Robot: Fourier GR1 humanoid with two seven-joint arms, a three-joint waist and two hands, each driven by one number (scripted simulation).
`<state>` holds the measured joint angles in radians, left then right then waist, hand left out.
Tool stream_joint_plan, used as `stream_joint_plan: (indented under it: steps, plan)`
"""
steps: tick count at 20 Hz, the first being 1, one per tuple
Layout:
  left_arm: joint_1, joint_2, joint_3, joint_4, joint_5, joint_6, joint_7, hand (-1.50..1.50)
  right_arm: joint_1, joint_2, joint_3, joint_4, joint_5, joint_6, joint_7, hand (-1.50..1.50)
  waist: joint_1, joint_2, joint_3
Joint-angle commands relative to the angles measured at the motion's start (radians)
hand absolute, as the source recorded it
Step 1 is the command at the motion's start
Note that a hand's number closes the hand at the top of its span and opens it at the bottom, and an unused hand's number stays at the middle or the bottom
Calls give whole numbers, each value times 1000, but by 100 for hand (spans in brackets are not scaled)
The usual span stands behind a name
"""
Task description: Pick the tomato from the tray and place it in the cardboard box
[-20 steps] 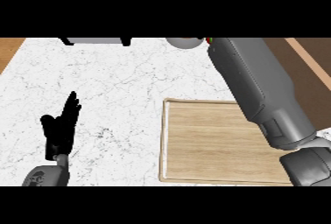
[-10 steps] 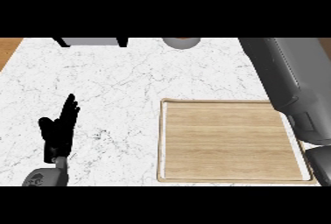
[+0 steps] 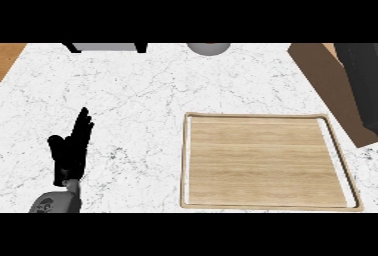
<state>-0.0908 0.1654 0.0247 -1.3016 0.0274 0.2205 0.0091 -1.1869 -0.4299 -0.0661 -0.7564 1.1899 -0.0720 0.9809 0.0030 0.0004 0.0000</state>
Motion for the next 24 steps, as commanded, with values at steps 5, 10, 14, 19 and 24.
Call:
stream_joint_plan:
  steps: [5,10,14,19,24]
  plan:
    - [-37,29,30,16,15,-35,10,0,89,-159,-124,174,-65,-155,-239,150,16,11,1]
    - [-15,-22,-20,-39,-23,10,47,0,104,-178,-151,313,-59,-247,-311,150,24,9,1]
    - [8,-9,-26,-50,-25,-13,19,0,89,-219,-232,425,-105,-329,-334,150,52,21,2]
    - [-11,-26,-13,4,-17,-15,-18,0,168,-221,-354,457,-242,-404,-492,-150,42,25,4]
    - [-7,-50,-40,-48,-36,13,34,0,186,-239,-451,416,-364,-443,-714,-150,37,16,6]
